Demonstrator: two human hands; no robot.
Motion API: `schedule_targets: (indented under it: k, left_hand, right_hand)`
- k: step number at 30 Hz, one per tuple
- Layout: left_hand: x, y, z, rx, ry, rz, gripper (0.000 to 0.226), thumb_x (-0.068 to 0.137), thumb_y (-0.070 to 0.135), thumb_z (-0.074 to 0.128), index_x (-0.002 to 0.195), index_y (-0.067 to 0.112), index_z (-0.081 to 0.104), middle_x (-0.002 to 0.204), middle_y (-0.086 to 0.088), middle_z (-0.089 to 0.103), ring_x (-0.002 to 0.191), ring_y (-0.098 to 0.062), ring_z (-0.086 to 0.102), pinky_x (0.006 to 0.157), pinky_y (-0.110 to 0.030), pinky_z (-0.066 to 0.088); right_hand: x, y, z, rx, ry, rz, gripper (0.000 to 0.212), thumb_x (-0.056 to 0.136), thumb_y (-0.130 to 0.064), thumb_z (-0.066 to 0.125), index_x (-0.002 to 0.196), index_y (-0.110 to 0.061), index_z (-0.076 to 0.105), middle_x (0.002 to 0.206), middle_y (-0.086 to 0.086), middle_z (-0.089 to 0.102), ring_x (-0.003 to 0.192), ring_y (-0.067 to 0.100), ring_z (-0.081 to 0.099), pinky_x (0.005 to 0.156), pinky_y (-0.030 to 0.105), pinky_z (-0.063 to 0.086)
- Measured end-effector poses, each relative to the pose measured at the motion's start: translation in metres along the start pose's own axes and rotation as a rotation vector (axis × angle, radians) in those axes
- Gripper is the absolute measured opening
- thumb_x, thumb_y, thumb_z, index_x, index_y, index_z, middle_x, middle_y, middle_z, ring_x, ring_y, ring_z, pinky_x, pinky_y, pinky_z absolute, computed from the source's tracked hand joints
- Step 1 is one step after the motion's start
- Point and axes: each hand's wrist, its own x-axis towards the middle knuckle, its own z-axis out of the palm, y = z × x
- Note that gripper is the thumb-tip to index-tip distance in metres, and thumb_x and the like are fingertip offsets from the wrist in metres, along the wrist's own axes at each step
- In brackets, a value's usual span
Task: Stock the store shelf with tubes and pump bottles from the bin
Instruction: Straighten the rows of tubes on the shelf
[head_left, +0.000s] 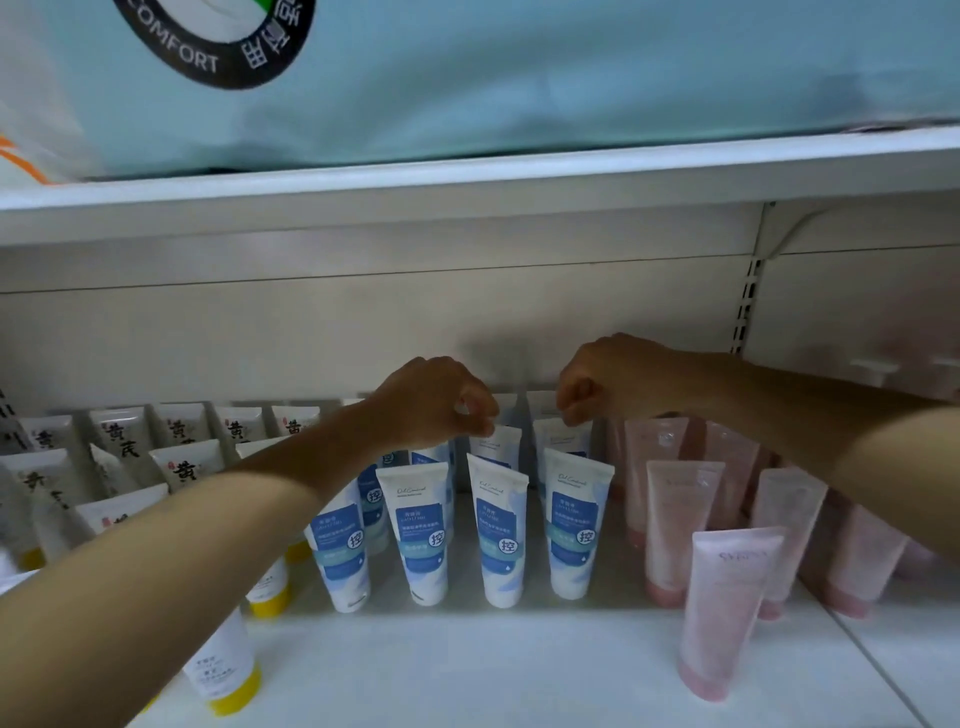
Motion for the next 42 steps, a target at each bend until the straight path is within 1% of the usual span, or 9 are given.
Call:
schedule_targets:
  k: [4, 14, 18, 22, 28, 35, 37, 39, 42]
  left_hand:
    - [0.004, 0.005, 0.003, 0.066, -0.034, -0.026, 0.026, 0.093, 0.037, 0.060, 0.111, 0.026, 0.073, 0.115, 0.008, 0.070, 0.101, -0.010, 0.061, 0.099, -0.034, 0.043]
    - [0.007, 0.007, 0.011, 0.029, -0.046, -0.039, 0.022, 0.092, 0.031, 0.063, 0.106, 0.019, 0.075, 0.106, 0.004, 0.073, 0.089, -0.012, 0.064, 0.089, -0.034, 0.052]
    - [0.006, 0.007, 0.012, 0.009, -0.031, -0.032, 0.021, 0.091, 0.029, 0.064, 0.105, 0.018, 0.075, 0.105, 0.002, 0.072, 0.089, -0.012, 0.065, 0.088, -0.033, 0.052]
    - [0.005, 0.006, 0.012, -0.010, -0.023, -0.052, 0.019, 0.091, 0.029, 0.064, 0.104, 0.019, 0.075, 0.103, 0.002, 0.072, 0.088, -0.013, 0.065, 0.087, -0.036, 0.053]
    - [0.003, 0.009, 0.011, -0.040, -0.029, -0.063, 0.018, 0.090, 0.027, 0.064, 0.101, 0.018, 0.076, 0.100, 0.004, 0.073, 0.085, -0.011, 0.065, 0.087, -0.035, 0.053]
    - [-0.001, 0.007, 0.012, -0.051, -0.026, -0.058, 0.018, 0.088, 0.031, 0.067, 0.101, 0.021, 0.075, 0.098, 0.005, 0.073, 0.086, -0.011, 0.065, 0.086, -0.038, 0.054]
    - [-0.004, 0.006, 0.010, -0.083, 0.003, -0.055, 0.021, 0.088, 0.033, 0.067, 0.105, 0.022, 0.073, 0.099, 0.005, 0.073, 0.087, -0.011, 0.065, 0.087, -0.038, 0.053]
    - [-0.009, 0.006, 0.006, -0.107, 0.062, -0.046, 0.026, 0.090, 0.034, 0.065, 0.113, 0.022, 0.070, 0.107, 0.003, 0.071, 0.092, -0.012, 0.064, 0.090, -0.038, 0.052]
    - [-0.025, 0.013, -0.003, -0.137, 0.155, 0.043, 0.024, 0.095, 0.030, 0.058, 0.116, 0.024, 0.069, 0.114, 0.007, 0.069, 0.098, -0.010, 0.060, 0.088, -0.024, 0.046]
  right_hand:
    - [0.003, -0.001, 0.012, -0.043, -0.040, 0.014, 0.025, 0.089, -0.037, 0.065, 0.102, -0.017, 0.072, 0.090, -0.007, 0.065, 0.077, 0.010, 0.061, 0.068, 0.017, 0.039]
    - [0.003, 0.002, 0.018, -0.029, -0.014, -0.001, 0.014, 0.091, -0.031, 0.064, 0.089, -0.018, 0.066, 0.069, -0.017, 0.049, 0.070, 0.010, 0.056, 0.069, 0.019, 0.037]
    - [0.002, 0.002, 0.017, -0.047, -0.009, -0.016, 0.016, 0.092, -0.030, 0.063, 0.079, -0.025, 0.055, 0.068, -0.018, 0.047, 0.068, 0.007, 0.053, 0.062, 0.015, 0.032]
    - [0.003, 0.001, 0.018, -0.059, 0.002, -0.012, 0.013, 0.093, -0.031, 0.061, 0.090, -0.018, 0.065, 0.080, -0.009, 0.056, 0.073, 0.009, 0.055, 0.060, 0.013, 0.030]
    - [0.004, 0.002, 0.018, -0.075, 0.003, 0.003, 0.019, 0.091, -0.034, 0.062, 0.095, -0.016, 0.067, 0.083, -0.008, 0.059, 0.074, 0.012, 0.059, 0.066, 0.020, 0.038]
    - [0.002, 0.002, 0.016, -0.055, -0.018, 0.004, 0.014, 0.089, -0.035, 0.064, 0.079, -0.028, 0.057, 0.074, -0.012, 0.058, 0.072, 0.012, 0.060, 0.070, 0.029, 0.048]
    - [-0.002, 0.002, 0.015, -0.036, 0.023, 0.017, 0.008, 0.088, -0.036, 0.064, 0.086, -0.028, 0.064, 0.084, -0.011, 0.061, 0.079, 0.011, 0.060, 0.074, 0.031, 0.049]
    - [-0.006, 0.003, 0.015, -0.041, 0.119, 0.005, 0.018, 0.089, -0.038, 0.062, 0.101, -0.025, 0.067, 0.097, -0.009, 0.060, 0.086, 0.010, 0.056, 0.073, 0.026, 0.042]
    - [-0.017, -0.003, 0.011, -0.013, 0.239, -0.063, 0.022, 0.092, -0.036, 0.060, 0.106, -0.021, 0.068, 0.099, -0.007, 0.061, 0.085, 0.009, 0.054, 0.068, 0.019, 0.034]
